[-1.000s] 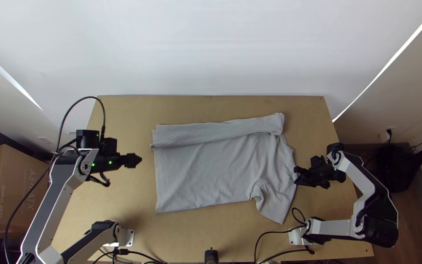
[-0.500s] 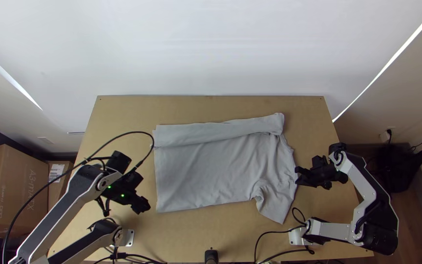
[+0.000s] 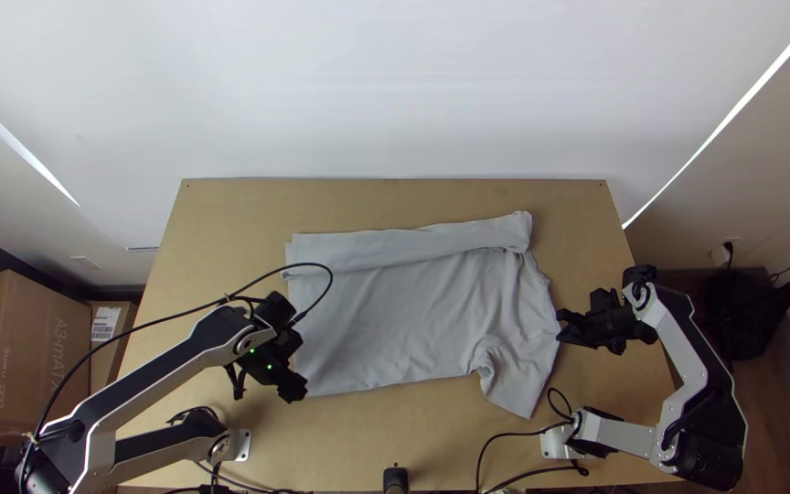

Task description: Fold the t-shirt

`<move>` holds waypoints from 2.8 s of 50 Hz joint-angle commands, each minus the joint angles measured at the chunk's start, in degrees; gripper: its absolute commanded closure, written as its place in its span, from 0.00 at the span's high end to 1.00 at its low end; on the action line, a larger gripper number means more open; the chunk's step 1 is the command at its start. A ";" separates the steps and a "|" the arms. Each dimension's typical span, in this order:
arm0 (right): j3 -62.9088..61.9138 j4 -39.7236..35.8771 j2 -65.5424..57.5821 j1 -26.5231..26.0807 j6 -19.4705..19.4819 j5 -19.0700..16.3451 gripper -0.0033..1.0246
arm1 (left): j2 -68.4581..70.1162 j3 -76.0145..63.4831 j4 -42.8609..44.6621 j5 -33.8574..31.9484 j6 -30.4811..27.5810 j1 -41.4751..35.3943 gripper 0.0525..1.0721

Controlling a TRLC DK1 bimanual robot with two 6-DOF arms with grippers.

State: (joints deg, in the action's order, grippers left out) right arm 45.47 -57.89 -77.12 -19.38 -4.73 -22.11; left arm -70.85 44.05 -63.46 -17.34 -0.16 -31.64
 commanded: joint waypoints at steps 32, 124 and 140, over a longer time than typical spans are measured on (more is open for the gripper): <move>1.02 -1.17 1.71 -1.28 0.86 -1.27 0.03 | -7.02 -1.51 9.76 0.20 3.15 -2.73 0.05; 47.78 2.78 -29.14 10.41 6.93 -5.40 0.03 | -23.90 37.60 14.24 -0.32 -0.28 28.12 0.03; 59.20 5.86 -40.65 11.91 11.76 -5.40 0.03 | -34.18 46.04 16.09 -0.32 -0.89 30.93 0.03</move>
State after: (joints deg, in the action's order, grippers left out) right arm 100.84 -52.75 -114.08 -7.66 4.38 -27.07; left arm -101.89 87.02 -48.01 -17.37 -0.89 -1.98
